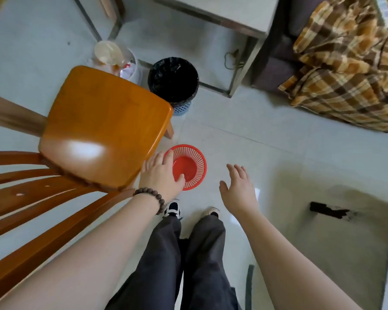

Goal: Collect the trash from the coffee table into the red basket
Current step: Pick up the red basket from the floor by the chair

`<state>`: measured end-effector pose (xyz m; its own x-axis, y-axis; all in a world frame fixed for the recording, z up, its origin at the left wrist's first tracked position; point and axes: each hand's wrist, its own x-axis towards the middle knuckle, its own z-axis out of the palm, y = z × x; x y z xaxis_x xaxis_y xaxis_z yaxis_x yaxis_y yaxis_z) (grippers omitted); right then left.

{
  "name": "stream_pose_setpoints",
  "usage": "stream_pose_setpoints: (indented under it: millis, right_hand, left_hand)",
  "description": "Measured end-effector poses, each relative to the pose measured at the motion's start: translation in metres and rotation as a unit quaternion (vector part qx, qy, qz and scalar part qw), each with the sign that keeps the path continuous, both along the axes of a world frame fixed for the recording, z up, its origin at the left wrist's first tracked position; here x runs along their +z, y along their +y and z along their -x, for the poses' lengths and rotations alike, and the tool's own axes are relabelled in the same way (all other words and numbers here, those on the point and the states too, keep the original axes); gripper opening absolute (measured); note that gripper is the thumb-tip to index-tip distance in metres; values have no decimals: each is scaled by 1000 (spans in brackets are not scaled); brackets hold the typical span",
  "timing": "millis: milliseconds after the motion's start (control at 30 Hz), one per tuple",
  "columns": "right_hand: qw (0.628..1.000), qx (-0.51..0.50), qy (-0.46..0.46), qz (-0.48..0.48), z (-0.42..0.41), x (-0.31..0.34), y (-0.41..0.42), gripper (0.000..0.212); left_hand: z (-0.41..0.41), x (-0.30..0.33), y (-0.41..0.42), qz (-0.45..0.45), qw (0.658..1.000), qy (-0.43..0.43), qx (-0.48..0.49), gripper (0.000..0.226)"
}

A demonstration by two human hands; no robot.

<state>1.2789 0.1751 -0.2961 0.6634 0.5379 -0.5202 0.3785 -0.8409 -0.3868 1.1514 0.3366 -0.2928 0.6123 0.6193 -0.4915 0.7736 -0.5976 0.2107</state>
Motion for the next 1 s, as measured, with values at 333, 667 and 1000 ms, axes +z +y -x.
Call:
stream_pose_setpoints:
  millis: [333, 667, 1000]
  right_hand:
    - [996, 50, 76, 16, -35, -239, 34, 56]
    - [992, -28, 120, -22, -37, -378, 45, 78]
    - [978, -116, 135, -109, -47, -338, 39, 66]
  left_hand:
    - [-7, -234, 6, 46, 986, -12, 160, 73]
    - [14, -380, 13, 118, 935, -17, 335, 98]
    - [3, -334, 18, 3, 944, -131, 302, 52]
